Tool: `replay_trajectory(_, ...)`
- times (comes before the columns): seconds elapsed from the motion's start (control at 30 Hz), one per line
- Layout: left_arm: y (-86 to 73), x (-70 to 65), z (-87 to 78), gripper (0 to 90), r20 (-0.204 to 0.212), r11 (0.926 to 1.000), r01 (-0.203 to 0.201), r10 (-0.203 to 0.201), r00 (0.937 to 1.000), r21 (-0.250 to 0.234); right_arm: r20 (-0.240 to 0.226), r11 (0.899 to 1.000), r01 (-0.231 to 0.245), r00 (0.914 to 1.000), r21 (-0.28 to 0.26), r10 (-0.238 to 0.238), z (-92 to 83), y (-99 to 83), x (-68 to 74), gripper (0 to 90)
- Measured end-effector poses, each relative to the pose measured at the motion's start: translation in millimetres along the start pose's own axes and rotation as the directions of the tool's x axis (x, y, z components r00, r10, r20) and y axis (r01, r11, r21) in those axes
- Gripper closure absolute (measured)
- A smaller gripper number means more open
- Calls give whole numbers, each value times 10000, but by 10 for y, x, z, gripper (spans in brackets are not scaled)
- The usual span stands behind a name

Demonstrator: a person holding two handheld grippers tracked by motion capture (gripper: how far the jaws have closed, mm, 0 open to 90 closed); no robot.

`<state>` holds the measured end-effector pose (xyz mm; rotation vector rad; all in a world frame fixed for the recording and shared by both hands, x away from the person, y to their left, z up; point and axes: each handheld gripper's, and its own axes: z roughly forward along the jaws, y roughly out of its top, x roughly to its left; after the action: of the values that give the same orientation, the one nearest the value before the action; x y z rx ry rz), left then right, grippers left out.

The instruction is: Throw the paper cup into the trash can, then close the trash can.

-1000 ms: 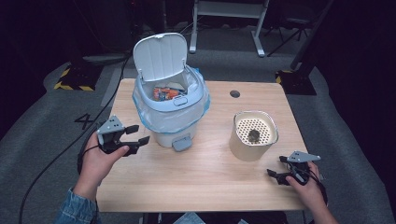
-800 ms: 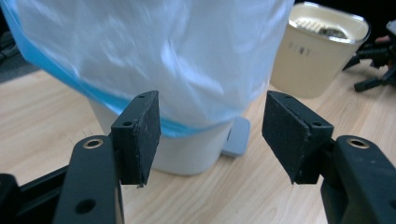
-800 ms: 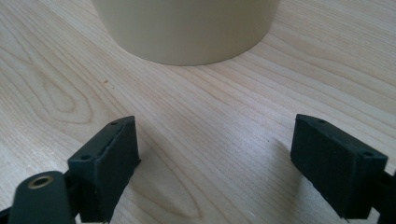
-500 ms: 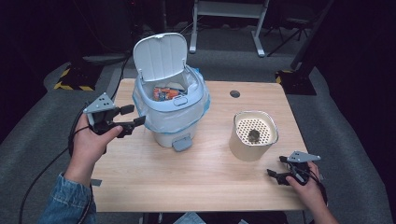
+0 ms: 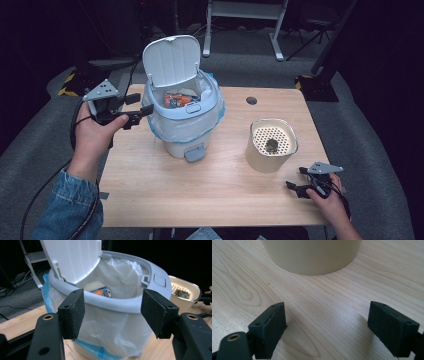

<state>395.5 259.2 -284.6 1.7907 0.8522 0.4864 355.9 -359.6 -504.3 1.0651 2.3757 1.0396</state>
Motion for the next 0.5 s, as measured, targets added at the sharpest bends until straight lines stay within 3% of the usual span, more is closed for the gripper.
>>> replay_trajectory(0.23,149,81,26,362,-214,9996,67,-73,9997,-274,0,10000,-1,10000,1,1,0,0,0,156)
replay_trajectory(0.5,327,182,112,355,-660,9996,-6,-12,9978,-276,0,10000,-1,10000,1,1,0,0,0,155)
